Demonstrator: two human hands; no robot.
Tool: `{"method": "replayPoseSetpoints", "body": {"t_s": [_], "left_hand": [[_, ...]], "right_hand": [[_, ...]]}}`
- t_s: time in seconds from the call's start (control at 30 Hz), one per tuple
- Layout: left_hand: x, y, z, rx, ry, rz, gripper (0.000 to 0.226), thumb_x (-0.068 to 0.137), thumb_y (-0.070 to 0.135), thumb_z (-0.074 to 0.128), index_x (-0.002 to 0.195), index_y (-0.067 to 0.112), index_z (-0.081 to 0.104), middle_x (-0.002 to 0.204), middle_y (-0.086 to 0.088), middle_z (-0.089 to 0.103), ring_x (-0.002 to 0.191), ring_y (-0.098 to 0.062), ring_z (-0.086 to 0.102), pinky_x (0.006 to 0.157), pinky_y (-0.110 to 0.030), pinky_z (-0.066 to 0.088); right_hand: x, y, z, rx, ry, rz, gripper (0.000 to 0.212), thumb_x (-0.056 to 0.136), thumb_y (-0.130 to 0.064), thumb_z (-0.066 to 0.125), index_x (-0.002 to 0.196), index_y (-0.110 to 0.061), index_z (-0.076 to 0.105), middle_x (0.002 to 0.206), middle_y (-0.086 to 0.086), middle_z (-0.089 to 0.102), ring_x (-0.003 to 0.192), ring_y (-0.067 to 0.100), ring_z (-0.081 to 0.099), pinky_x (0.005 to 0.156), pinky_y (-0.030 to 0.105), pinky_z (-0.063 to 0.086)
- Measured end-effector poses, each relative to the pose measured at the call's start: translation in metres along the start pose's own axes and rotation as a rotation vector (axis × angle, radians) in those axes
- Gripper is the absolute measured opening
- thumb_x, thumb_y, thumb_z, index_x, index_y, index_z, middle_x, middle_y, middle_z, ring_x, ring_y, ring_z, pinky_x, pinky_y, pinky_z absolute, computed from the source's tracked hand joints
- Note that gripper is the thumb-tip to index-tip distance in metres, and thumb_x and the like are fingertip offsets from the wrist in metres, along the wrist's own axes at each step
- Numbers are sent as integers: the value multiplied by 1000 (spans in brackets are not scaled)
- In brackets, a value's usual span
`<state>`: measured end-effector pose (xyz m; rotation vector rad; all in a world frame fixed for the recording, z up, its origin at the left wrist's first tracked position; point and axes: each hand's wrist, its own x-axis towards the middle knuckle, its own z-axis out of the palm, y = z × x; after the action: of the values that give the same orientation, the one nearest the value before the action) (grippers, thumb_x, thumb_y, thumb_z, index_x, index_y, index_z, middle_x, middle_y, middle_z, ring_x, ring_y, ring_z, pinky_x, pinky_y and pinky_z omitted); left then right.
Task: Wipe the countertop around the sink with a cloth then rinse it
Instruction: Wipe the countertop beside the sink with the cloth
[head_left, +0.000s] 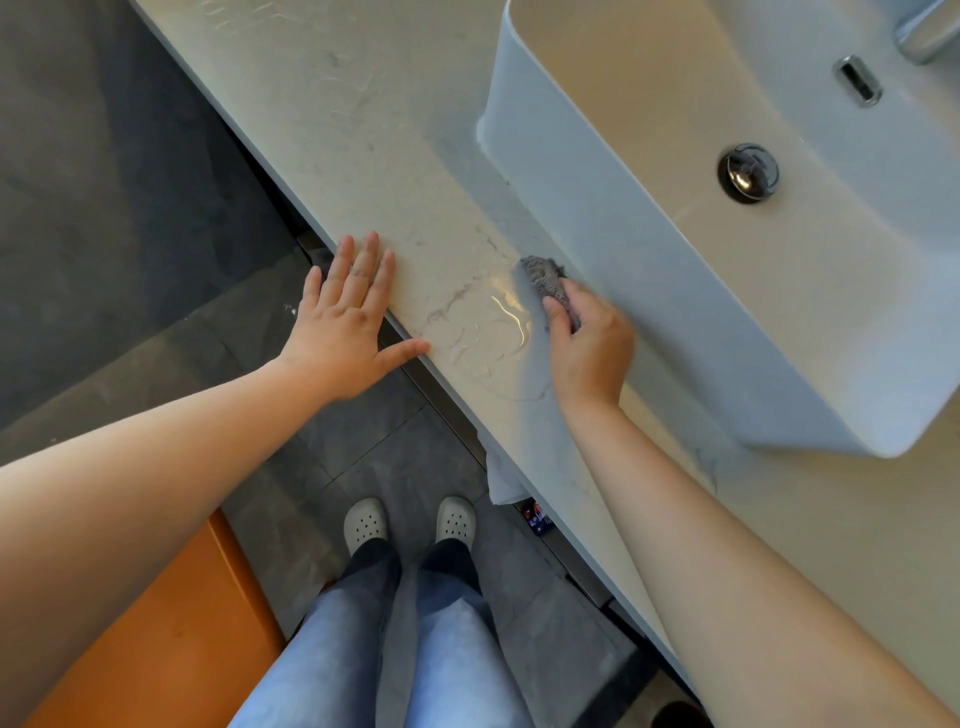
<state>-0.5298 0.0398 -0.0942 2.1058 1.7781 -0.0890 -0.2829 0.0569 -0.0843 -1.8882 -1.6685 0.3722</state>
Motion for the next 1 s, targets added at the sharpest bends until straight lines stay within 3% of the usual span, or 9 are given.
{"method": "replayPoseSetpoints", "body": {"t_s": [0.1, 0.3, 0.4, 0.5, 0.57, 0.63, 0.77, 0.87, 1.0], "left_hand": [[-1, 1, -1, -11, 5, 0, 101, 77, 79, 21, 148, 18, -17, 154, -2, -28, 140, -23, -29, 117, -48, -6], [-2, -7, -10, 22, 32, 50, 99, 79, 77, 29, 150, 18, -9, 157, -2, -18, 145, -22, -17, 118, -47, 0], [0, -20, -21, 72, 36, 112, 88, 85, 67, 38, 152, 21, 5, 160, -3, -4, 147, -22, -3, 118, -47, 8], [2, -30, -33, 39, 35, 178, 76, 89, 56, 45, 150, 20, 20, 160, -4, 9, 146, -23, 8, 117, -44, 12], [3, -33, -37, 18, 59, 201, 71, 90, 51, 47, 149, 17, 27, 158, -6, 17, 146, -25, 13, 117, -46, 13], [3, -33, -36, 11, 74, 191, 70, 91, 50, 47, 148, 15, 27, 158, -8, 17, 146, -27, 11, 118, -48, 13], [7, -29, -29, -9, 56, 80, 80, 91, 55, 42, 151, 14, 12, 160, -7, 0, 147, -26, -3, 118, -50, 9], [16, -27, -31, -24, 37, 20, 82, 92, 55, 40, 151, 14, 3, 160, -6, -6, 146, -24, -7, 118, -50, 7], [18, -31, -28, 5, 18, 11, 85, 88, 63, 31, 152, 17, -2, 159, -2, -10, 146, -21, -11, 118, -51, 7]], "right_hand": [[-21, -13, 5, 21, -42, -7, 28, 88, -19, 64, 114, -10, 68, 105, 5, 72, 93, 25, 63, 81, 23, 42], [-59, -37, 7, 68, -98, -42, 29, 84, -15, 69, 112, -8, 69, 107, 6, 72, 98, 22, 64, 88, 23, 44], [-77, -48, -2, 153, -226, -4, 29, 84, -16, 69, 112, -13, 70, 108, 2, 71, 100, 18, 65, 89, 27, 50], [-81, -56, -17, 333, -428, 137, 25, 83, -15, 70, 107, -20, 72, 100, -7, 73, 90, 1, 66, 82, 18, 52], [-75, -58, -29, 425, -501, 205, 24, 83, -14, 70, 105, -21, 73, 98, -11, 73, 88, -3, 66, 82, 20, 54], [-62, -59, -39, 430, -439, 205, 24, 83, -15, 70, 107, -19, 72, 99, -10, 72, 88, -5, 66, 81, 16, 53], [-15, -47, -44, 315, -54, 162, 26, 84, -11, 68, 110, -11, 70, 88, -13, 69, 74, -12, 61, 70, 3, 44], [14, -23, -29, 154, 37, 169, 32, 86, -17, 65, 117, -11, 68, 110, 1, 71, 99, 9, 66, 89, 23, 50], [22, -11, -5, -10, 11, 118, 32, 88, -19, 62, 119, -11, 66, 113, 4, 70, 102, 19, 66, 88, 28, 49]]}}
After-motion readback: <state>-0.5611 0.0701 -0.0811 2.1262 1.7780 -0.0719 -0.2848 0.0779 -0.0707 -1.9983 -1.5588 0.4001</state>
